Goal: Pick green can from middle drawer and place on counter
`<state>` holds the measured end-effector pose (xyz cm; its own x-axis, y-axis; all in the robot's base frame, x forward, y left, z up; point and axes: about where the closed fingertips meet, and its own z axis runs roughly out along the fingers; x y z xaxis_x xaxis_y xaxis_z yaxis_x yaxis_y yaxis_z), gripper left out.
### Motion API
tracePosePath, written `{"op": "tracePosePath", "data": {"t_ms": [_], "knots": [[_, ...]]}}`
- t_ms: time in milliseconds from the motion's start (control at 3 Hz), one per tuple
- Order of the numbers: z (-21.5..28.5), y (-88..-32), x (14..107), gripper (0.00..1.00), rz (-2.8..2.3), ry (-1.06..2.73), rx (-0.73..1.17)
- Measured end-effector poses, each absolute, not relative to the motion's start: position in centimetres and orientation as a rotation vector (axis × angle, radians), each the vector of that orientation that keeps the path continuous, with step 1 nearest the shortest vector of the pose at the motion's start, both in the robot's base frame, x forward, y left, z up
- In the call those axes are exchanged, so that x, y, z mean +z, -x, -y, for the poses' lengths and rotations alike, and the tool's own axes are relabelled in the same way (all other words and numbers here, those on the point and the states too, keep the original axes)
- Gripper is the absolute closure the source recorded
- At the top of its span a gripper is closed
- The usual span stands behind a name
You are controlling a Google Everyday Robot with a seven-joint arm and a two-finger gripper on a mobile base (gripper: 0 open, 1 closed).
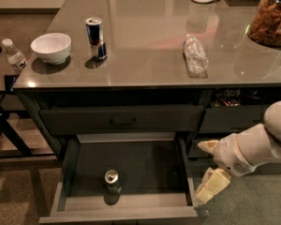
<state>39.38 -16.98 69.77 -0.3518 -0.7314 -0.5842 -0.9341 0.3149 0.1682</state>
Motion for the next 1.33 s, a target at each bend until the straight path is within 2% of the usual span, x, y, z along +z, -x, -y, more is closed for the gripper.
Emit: {"op": "tracePosePath", "data": {"t_ms": [667,1333], "knots": [[16.9,-39.4,69.5,0.0,-2.186,1.478,0.694],[13.2,-40.2,64.1,0.0,-2.072,1.326,0.82]]}}
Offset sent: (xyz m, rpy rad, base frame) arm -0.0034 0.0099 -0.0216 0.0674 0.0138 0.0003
